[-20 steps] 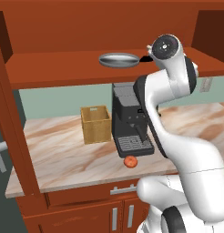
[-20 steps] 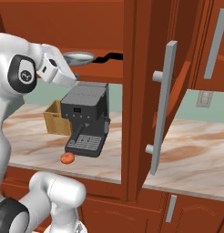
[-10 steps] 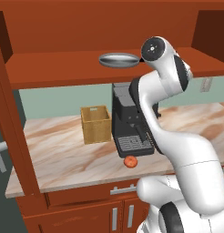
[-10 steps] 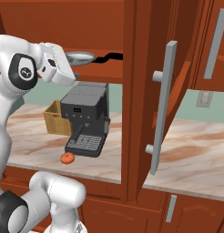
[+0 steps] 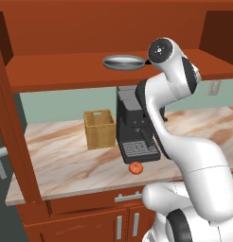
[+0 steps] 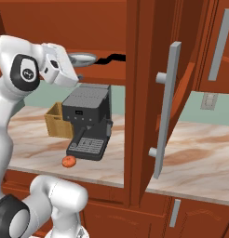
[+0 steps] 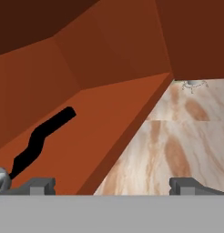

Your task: Pick the pan from the cabinet and place it on the stove. Then turn on the stove burner for the pan.

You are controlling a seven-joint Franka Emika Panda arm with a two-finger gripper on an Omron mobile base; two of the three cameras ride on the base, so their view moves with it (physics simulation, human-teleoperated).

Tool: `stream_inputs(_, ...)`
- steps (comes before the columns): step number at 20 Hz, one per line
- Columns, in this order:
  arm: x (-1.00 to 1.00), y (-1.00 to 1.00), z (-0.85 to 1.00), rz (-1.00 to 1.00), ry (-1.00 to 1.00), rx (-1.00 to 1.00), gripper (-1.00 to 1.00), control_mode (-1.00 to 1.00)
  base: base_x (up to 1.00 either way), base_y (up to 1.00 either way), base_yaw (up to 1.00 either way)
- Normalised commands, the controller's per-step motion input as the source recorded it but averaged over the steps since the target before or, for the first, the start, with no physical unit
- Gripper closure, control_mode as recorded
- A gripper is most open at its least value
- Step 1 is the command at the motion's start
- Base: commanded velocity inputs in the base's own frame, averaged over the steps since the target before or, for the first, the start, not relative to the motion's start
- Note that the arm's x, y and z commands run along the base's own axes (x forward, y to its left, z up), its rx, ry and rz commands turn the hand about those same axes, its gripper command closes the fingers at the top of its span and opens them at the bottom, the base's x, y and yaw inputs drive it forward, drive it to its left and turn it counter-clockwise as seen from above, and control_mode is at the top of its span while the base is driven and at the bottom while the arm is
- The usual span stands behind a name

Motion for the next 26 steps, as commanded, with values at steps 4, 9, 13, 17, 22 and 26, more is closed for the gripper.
stream_inputs(4, 0.11, 0.00, 0.00, 0.00, 0.00, 0.00, -1.00, -1.00, 0.00, 0.00, 0.00)
stream_inputs(9, 0.10, -0.11, 0.00, 0.00, 0.00, 0.01, -1.00, -1.00, 0.00, 0.00, 0.00)
stream_inputs(13, 0.10, -0.19, 0.00, 0.00, 0.00, 0.02, -1.00, -1.00, 0.00, 0.00, 0.00)
stream_inputs(17, 0.11, -0.15, 0.00, 0.00, 0.00, 0.01, -1.00, -1.00, 0.00, 0.00, 0.00)
stream_inputs(22, 0.17, -0.06, 0.00, 0.00, 0.00, 0.00, -1.00, -1.00, 0.00, 0.00, 0.00)
stream_inputs(26, 0.25, 0.00, 0.01, 0.00, 0.00, 0.00, -1.00, -1.00, 0.00, 0.00, 0.00)
